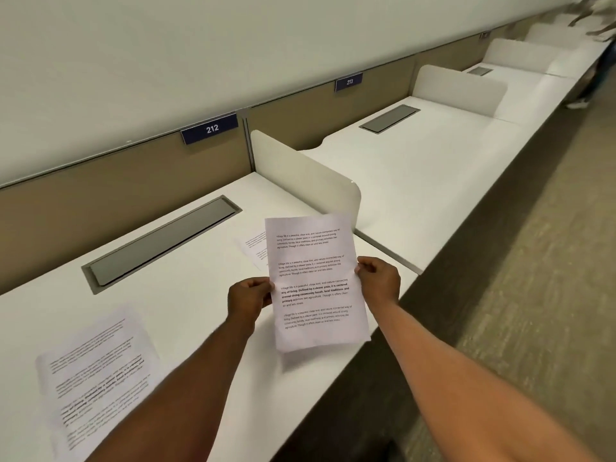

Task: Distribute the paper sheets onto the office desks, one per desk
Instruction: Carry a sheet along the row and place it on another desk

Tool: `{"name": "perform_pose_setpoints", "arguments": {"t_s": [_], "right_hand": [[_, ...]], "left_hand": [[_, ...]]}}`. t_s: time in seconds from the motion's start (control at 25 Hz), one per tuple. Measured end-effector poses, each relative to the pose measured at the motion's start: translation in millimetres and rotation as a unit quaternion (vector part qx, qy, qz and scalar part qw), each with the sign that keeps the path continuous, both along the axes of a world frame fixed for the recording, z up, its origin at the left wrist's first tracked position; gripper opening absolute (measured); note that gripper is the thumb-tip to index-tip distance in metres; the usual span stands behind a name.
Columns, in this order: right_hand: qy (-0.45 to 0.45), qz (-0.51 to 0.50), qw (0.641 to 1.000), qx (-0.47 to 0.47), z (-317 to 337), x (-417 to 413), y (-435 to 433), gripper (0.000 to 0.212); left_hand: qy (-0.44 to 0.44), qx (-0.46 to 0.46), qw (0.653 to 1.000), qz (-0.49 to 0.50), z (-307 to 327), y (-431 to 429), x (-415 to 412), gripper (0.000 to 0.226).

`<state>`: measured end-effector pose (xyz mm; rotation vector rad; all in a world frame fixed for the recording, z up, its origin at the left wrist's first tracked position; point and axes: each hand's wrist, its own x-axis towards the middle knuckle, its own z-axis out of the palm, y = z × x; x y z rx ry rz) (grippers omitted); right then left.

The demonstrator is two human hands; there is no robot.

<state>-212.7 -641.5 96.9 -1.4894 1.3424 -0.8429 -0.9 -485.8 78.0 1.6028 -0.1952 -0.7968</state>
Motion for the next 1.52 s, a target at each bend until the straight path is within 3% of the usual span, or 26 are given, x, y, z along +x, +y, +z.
{"name": "perform_pose_setpoints", "arguments": {"t_s": [0.92, 1.52], "right_hand": [[-0.046, -0.155, 0.987, 0.003, -24, -301, -339, 0.024], [-0.066, -0.329, 0.942, -0.003, -16, -440, -688, 0.023]], "left_hand": [[-0.017, 0.004, 0.981, -0.191, -1, -413, -269, 0.008], [-0.028, -0.012, 0.931, -0.365, 13, -833, -377, 0.006]]}}
